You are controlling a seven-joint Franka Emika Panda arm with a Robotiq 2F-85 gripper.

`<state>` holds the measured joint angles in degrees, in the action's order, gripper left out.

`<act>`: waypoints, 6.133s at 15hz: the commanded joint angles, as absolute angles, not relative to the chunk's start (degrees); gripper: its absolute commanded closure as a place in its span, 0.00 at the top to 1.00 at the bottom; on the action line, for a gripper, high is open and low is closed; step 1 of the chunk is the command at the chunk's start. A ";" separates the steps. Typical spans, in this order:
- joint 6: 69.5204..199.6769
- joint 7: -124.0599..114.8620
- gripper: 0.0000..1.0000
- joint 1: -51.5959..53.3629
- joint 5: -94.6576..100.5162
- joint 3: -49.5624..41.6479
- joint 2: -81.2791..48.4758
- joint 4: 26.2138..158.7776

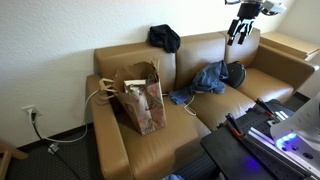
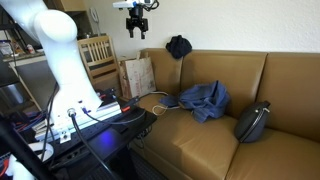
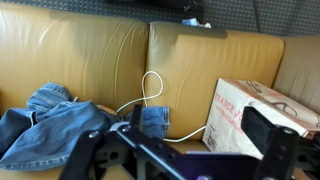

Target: Remove the black clothing from the backrest of the sofa and place it inside the bag on the sofa

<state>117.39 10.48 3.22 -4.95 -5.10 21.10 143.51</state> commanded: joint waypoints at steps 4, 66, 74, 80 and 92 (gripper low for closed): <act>118.31 10.57 1.00 2.33 -5.93 -4.29 19.77 141.32; 157.54 2.44 0.00 -5.83 -10.55 17.09 -59.41 62.19; 137.79 20.08 0.02 -17.38 -28.59 33.48 -49.02 67.60; 119.53 24.92 0.02 -15.47 -37.40 33.59 -37.30 72.40; 120.94 28.33 0.02 6.43 -26.94 18.37 -40.52 84.80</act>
<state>116.21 26.80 3.23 -30.96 20.28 -39.86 81.74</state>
